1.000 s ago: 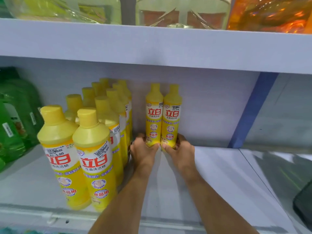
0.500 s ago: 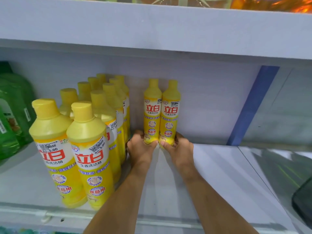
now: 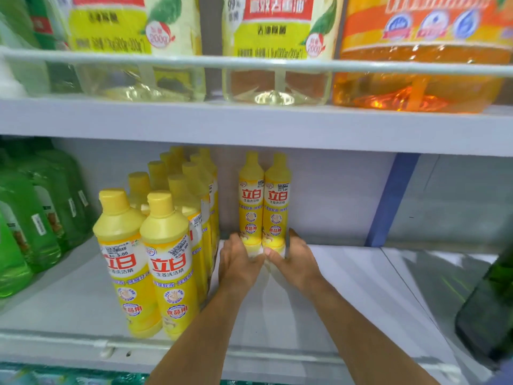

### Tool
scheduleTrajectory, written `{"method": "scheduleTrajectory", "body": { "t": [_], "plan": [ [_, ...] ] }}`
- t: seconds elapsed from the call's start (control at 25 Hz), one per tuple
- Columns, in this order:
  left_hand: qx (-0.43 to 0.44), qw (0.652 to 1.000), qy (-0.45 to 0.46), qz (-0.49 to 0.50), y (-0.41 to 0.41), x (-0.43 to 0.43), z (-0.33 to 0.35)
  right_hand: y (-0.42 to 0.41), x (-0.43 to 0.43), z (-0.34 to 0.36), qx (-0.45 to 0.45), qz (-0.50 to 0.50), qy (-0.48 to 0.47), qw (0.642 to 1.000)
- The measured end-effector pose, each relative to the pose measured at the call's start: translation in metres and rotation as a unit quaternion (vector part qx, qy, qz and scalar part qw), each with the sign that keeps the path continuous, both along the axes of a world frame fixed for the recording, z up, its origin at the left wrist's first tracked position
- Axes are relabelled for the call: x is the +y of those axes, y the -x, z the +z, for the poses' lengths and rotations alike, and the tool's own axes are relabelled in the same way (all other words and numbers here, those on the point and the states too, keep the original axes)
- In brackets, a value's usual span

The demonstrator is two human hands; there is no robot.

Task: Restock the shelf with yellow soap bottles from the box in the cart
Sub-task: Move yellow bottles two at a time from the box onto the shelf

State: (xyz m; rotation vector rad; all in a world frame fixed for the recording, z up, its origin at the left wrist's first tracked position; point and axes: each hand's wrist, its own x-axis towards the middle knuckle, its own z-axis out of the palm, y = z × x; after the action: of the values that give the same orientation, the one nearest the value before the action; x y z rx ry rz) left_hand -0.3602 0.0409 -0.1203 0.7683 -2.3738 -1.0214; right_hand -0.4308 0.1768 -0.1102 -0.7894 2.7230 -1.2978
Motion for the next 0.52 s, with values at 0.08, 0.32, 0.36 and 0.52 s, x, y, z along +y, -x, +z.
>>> {"method": "scheduleTrajectory", "body": {
  "t": [0.08, 0.32, 0.36, 0.52],
  "plan": [
    [-0.088, 0.987, 0.122, -0.062, -0.023, 0.005, 0.011, -0.013, 0.018, 0.013, 0.027, 0.009, -0.127, 0.991],
    [-0.221, 0.894, 0.329, -0.208, -0.12, 0.033, 0.06, -0.114, 0.069, 0.063, 0.113, 0.046, -0.341, 0.932],
    [-0.216, 0.887, 0.344, -0.217, -0.138, 0.04, 0.068, -0.134, 0.077, 0.07, 0.131, 0.046, -0.36, 0.923],
    [-0.179, 0.874, 0.386, -0.235, -0.226, 0.066, 0.085, -0.23, 0.105, 0.082, 0.158, 0.026, -0.383, 0.91]
  ]
}}
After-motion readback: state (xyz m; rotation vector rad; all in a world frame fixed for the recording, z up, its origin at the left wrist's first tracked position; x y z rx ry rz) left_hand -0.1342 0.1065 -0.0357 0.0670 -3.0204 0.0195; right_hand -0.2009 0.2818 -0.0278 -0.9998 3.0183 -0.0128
